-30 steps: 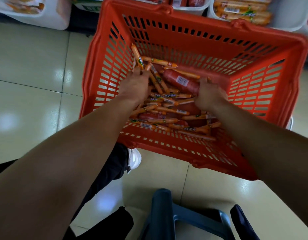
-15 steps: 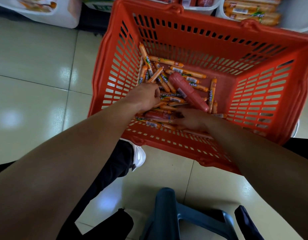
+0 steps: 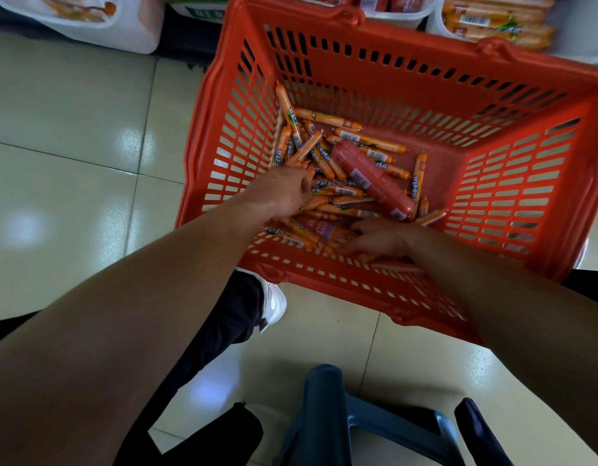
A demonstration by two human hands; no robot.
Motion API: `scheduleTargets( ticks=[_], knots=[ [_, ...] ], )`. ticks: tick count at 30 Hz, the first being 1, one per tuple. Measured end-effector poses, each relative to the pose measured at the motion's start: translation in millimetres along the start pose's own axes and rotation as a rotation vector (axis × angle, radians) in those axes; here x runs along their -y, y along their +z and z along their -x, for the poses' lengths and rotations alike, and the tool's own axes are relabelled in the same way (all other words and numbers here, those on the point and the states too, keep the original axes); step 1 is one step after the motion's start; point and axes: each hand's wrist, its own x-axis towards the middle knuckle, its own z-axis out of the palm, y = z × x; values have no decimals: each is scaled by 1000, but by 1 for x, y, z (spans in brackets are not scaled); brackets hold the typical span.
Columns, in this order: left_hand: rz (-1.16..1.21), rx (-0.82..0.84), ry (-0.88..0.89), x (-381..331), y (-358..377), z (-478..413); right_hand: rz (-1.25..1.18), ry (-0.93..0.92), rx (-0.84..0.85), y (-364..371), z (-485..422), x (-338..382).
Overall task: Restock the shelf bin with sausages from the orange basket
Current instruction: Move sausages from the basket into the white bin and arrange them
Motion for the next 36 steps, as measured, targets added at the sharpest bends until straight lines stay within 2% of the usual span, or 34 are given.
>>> scheduleTargets(
  ticks=[3, 8, 11, 14, 16, 20, 24, 28, 31, 33, 36],
  knots=[
    [-12, 9, 18, -3, -2, 0, -7, -5, 16, 1, 2, -1],
    [-33, 118, 112, -15, -2, -4, 278, -182, -233, -17, 17, -1],
    [7, 204, 159, -24, 3, -6, 308, -235, -285, -36, 26, -7],
    [75, 250, 180, -32, 11, -11, 231, -233, -336, -57, 33, -19],
    [82, 238, 174, -36, 14, -15, 76, -243, -398, -64, 41, -24],
    [181, 214, 88, -37, 16, -17, -129, -141, -696, -65, 37, -30],
    [154, 115, 46, -28, 1, -9, 43, -43, -572, -54, 22, -20],
    [97, 95, -45, -16, -25, 9, 109, 48, -691, -43, 9, 0],
    [103, 19, -102, -7, -47, 28, 240, 58, -639, -40, 10, 10],
    [54, -5, -128, -7, -64, 40, 228, 62, -607, -41, 25, 16],
    [-58, -34, -132, -14, -93, 58, 242, 20, -652, -52, 63, 27]
  ],
)
